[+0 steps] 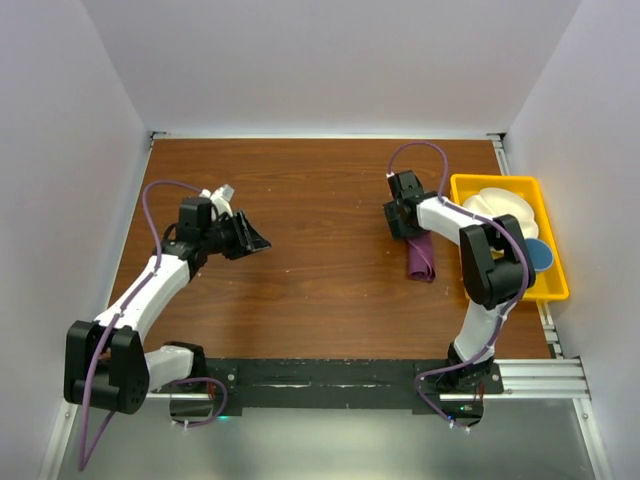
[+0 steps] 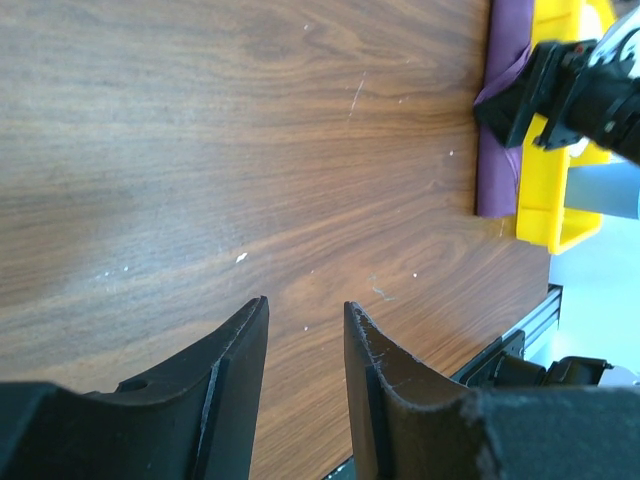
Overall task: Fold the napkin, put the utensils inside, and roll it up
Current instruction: Roll the napkin with the utensil
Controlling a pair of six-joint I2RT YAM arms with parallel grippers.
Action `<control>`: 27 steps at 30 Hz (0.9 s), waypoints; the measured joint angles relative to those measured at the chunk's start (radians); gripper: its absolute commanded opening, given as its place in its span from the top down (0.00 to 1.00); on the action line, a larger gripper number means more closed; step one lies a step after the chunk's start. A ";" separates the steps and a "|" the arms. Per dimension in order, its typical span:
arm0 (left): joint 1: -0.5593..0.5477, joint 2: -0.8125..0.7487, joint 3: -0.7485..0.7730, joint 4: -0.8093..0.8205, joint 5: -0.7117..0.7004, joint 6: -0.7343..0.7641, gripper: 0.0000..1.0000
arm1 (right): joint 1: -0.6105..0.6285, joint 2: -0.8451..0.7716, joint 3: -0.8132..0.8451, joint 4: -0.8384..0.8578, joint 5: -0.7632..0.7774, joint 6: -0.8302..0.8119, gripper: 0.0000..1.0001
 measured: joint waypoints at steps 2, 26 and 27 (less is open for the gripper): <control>0.000 0.001 -0.007 0.002 0.002 0.000 0.59 | -0.001 0.006 0.016 -0.011 -0.001 0.002 0.14; -0.018 -0.171 -0.083 0.044 -0.059 -0.113 0.53 | 0.145 -0.629 0.071 -0.321 -0.229 0.250 0.02; -0.020 -0.179 -0.083 0.044 -0.063 -0.117 0.53 | 0.145 -0.662 0.040 -0.319 -0.245 0.257 0.02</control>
